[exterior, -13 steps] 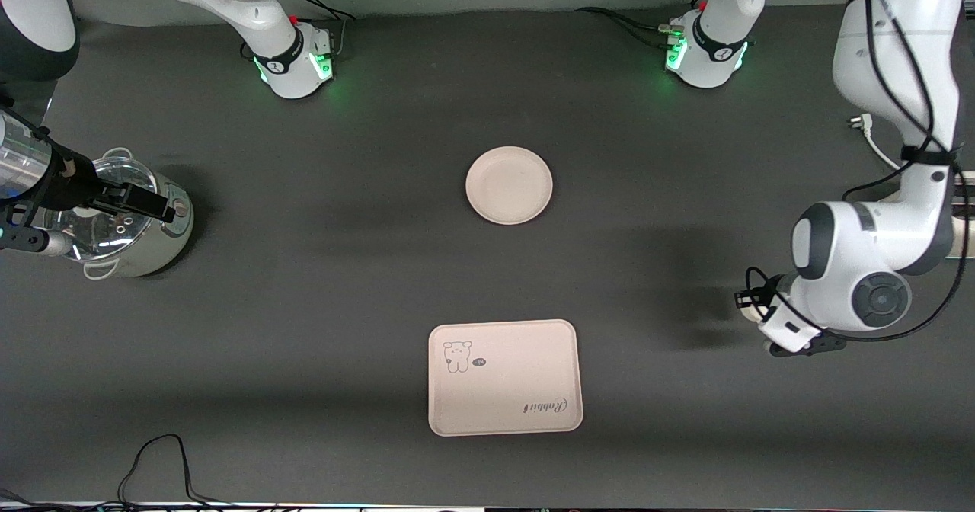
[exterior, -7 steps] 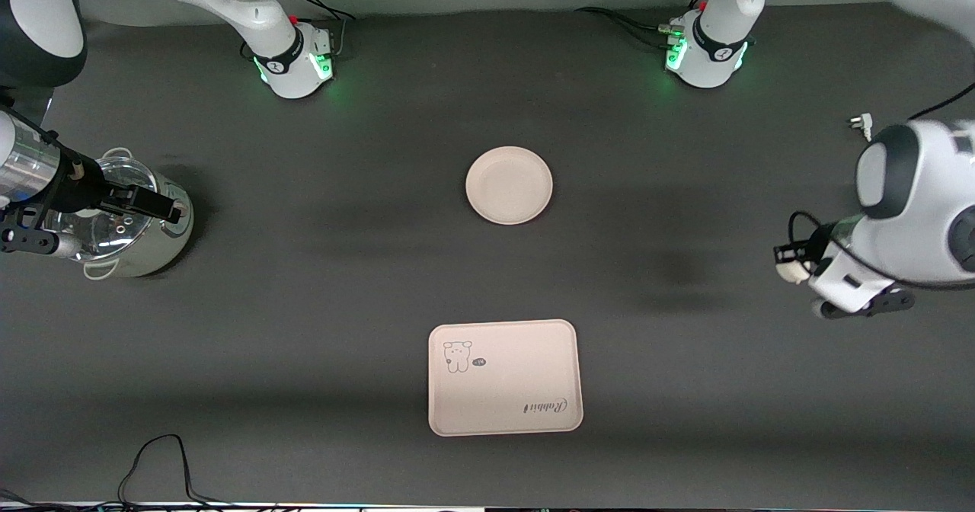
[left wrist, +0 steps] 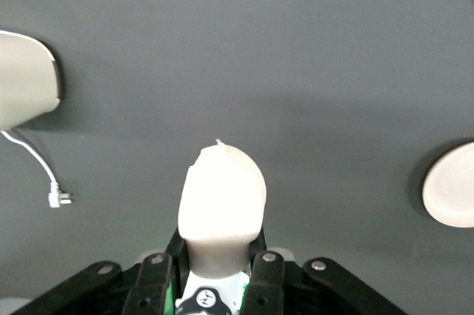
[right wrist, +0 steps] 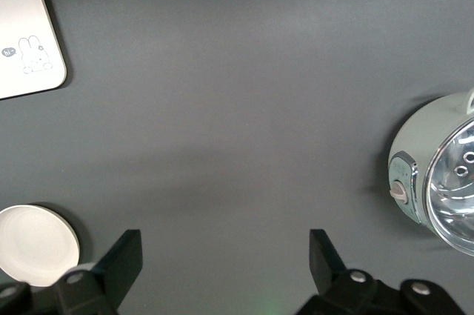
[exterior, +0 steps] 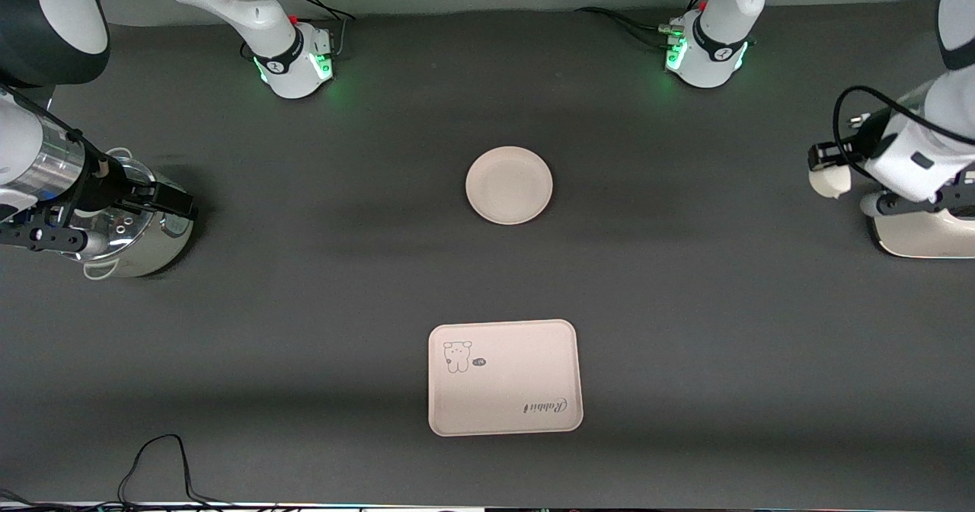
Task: Place bun in plate and plate on tray
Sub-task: 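Carry the bun with the left gripper over the white plate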
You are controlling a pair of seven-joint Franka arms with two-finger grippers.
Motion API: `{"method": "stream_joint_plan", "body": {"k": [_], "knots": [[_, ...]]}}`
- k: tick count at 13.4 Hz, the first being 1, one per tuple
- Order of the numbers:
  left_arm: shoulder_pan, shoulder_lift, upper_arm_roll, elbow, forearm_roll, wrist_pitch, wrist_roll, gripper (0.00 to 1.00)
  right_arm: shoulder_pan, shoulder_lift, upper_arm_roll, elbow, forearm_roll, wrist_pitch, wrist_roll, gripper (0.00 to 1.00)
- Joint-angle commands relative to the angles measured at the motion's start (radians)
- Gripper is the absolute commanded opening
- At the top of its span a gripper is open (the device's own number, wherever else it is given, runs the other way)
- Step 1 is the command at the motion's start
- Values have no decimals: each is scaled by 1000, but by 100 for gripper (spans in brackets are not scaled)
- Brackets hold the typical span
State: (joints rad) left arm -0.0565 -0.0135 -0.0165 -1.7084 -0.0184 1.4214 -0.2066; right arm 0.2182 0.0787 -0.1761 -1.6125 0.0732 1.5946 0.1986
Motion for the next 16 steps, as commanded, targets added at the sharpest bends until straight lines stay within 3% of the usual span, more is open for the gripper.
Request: {"method": "stream_joint_plan", "body": {"k": [1, 5, 10, 16], "knots": [[-55, -39, -19, -79, -54, 25, -135, 36, 9, -20, -6, -24, 0, 16, 18, 100], [-164, 3, -149, -122, -107, 201, -454, 37, 7, -20, -6, -26, -4, 15, 18, 100], [-210, 177, -364, -125, -106, 451, -736, 38, 7, -19, -6, -27, -6, 21, 16, 100], [-327, 372, -384, -126, -97, 686, -821, 38, 10, -11, -5, -27, -50, 33, 12, 100]]}}
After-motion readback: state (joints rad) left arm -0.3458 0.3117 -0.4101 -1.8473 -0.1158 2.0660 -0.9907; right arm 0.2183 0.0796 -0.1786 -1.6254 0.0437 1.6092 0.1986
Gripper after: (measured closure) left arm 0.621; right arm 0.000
